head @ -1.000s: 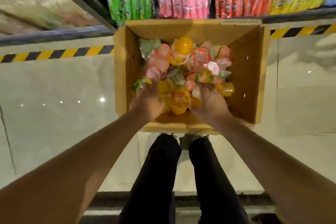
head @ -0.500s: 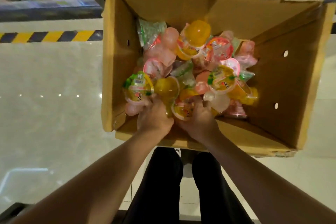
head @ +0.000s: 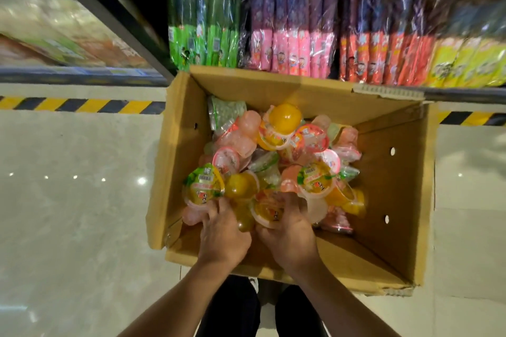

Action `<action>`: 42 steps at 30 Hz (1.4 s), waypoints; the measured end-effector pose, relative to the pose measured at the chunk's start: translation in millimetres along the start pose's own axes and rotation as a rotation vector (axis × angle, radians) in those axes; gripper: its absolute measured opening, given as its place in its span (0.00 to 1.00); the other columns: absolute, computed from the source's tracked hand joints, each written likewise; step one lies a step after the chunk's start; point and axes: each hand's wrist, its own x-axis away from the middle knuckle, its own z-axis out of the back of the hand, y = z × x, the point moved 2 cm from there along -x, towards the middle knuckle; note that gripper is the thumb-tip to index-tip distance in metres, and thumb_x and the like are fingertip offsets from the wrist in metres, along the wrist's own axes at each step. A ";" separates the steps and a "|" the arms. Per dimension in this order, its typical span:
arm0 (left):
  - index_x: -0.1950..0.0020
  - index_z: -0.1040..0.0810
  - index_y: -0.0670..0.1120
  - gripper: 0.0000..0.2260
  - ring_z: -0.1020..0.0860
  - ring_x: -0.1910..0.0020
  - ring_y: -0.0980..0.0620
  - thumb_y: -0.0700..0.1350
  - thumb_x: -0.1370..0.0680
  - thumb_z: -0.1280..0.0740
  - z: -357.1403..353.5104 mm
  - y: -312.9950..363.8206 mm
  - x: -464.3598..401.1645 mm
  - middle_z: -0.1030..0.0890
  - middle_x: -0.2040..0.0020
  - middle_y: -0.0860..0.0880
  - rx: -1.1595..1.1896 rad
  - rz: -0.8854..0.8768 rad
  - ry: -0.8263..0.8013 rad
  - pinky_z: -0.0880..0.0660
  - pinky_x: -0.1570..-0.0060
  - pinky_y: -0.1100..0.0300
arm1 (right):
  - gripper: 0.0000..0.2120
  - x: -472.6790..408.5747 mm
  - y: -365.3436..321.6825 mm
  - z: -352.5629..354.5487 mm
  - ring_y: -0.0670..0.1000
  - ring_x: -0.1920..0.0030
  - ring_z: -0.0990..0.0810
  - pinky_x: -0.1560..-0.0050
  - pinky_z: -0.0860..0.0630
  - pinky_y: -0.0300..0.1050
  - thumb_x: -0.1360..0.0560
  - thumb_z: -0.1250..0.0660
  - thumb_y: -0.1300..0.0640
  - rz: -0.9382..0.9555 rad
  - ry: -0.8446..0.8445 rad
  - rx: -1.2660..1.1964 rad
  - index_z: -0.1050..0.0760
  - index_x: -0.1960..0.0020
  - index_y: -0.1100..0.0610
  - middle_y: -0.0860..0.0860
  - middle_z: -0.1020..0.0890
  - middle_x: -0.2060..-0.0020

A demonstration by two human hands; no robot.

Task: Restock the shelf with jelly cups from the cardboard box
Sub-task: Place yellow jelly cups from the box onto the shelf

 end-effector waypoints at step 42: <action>0.39 0.22 0.47 0.23 0.18 0.44 0.44 0.43 0.33 0.23 564.6 295.0 578.4 0.20 0.37 0.39 1.543 -0.899 -0.271 0.23 0.47 0.48 | 0.24 401.5 -524.3 566.2 0.34 0.45 0.25 0.50 0.29 0.29 0.31 0.22 0.56 0.993 0.364 -0.252 0.28 0.42 0.40 0.40 0.25 0.42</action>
